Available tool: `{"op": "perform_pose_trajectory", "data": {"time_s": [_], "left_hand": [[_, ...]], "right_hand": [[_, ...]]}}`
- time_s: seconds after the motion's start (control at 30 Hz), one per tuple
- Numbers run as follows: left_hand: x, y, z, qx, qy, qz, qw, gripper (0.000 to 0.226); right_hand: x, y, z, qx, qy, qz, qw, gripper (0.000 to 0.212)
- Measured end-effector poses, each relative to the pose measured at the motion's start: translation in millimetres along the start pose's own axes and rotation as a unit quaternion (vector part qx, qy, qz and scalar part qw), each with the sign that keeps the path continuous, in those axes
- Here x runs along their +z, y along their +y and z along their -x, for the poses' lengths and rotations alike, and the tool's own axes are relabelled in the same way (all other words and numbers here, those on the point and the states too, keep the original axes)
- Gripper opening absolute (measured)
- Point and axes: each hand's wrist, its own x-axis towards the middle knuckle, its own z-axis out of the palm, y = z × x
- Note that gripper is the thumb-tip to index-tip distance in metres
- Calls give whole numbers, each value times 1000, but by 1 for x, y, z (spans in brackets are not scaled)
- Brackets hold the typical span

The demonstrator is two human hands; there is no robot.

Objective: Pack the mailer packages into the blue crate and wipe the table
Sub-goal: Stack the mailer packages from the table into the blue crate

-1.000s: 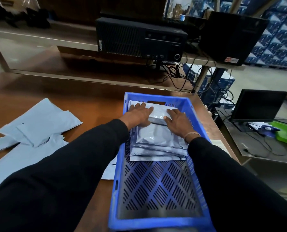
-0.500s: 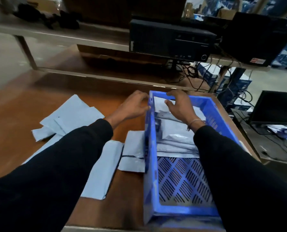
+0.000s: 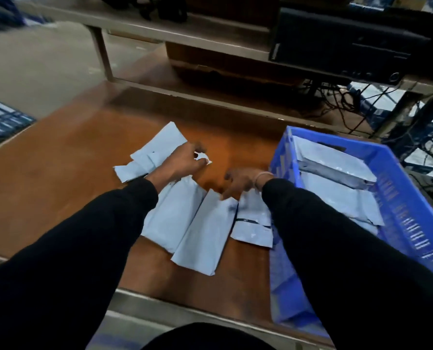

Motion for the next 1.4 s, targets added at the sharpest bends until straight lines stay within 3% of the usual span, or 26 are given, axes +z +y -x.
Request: {"op": "perform_pose_trajectory", "data": {"time_s": [0.1,0.23,0.33,0.47,0.57,0.67,0.77,0.83,0.93,1.03,1.13,1.23,1.4], "left_hand": [[-5,-15,4,-5,-1,10,1000,40],[-8,-31,7,-24,-19,28,999,38],[-8,-40,8,-18,-30,38,999,37],[-3,-42,11,-13,-51,77,996,37],[1,-39,16,-15,-96,126,987,59],[5,-34,20,-44,-182,174,967,85],[10,-29,26,7,-228,131,965,79],[15,-30,28,30,-190,93,977,66],[17,-34,28,0,-128,105,986,44],[14,-39,27,-27,-111,138,984,51],[13,-42,27,-50,-117,176,976,55],[11,-44,27,-59,-115,172,977,56],[11,-43,30,-74,-98,165,979,59]], "right_hand": [[28,-13,-11,7,-21,17,1000,97],[45,-16,-20,47,-21,1,999,96],[44,-17,-19,58,-10,-3,998,84],[24,-14,-18,35,14,-10,999,52],[3,0,-20,17,7,-112,994,28],[-21,10,-14,11,10,-266,964,23],[-37,22,-12,15,54,-346,937,27],[-38,27,-12,24,98,-372,923,24],[-27,29,-7,64,153,-212,963,24],[-7,26,-9,123,72,11,990,62],[19,26,-16,158,-6,51,986,82],[37,28,-22,169,14,79,982,101],[34,24,-21,182,43,169,968,101]]}}
